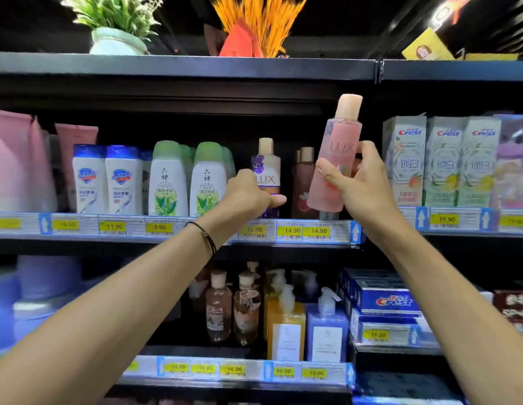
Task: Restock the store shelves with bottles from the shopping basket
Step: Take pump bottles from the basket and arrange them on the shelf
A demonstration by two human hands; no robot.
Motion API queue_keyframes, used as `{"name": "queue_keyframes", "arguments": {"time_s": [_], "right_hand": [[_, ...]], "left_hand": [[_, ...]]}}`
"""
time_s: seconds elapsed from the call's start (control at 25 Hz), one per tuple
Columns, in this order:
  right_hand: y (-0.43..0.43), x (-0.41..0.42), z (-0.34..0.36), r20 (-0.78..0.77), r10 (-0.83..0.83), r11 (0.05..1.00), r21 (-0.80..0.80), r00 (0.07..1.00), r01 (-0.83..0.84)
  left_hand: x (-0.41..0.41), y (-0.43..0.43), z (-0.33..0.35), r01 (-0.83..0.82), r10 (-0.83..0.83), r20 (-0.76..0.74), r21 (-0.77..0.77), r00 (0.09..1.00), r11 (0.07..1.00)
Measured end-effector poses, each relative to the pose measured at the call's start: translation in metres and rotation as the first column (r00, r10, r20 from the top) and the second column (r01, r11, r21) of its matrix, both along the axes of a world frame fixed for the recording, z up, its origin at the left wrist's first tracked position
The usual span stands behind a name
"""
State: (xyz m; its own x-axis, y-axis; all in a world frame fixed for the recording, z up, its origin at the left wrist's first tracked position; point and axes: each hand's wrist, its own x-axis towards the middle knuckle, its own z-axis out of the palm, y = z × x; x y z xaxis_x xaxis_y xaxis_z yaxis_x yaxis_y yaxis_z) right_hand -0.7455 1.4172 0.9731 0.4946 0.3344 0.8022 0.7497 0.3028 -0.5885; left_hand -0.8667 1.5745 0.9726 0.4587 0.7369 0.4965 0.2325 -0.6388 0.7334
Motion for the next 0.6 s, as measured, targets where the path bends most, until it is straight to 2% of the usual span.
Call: {"name": "queue_keyframes", "arguments": {"time_s": [0.24, 0.44, 0.6], "right_hand": [[0.01, 0.005, -0.001, 0.077, -0.076, 0.994, -0.079, 0.994, 0.082], [0.021, 0.002, -0.001, 0.088, -0.144, 0.977, -0.145, 0.986, 0.156], [0.029, 0.003, 0.001, 0.082, -0.189, 0.962, -0.186, 0.979, 0.202]], "left_hand": [[0.008, -0.002, 0.007, -0.061, 0.071, -0.161, 0.071, 0.984, 0.996], [0.014, -0.001, 0.006, -0.07, 0.086, -0.158, 0.11, 0.984, 0.992], [0.02, 0.006, 0.003, -0.07, 0.08, -0.16, 0.07, 0.984, 0.995]]}}
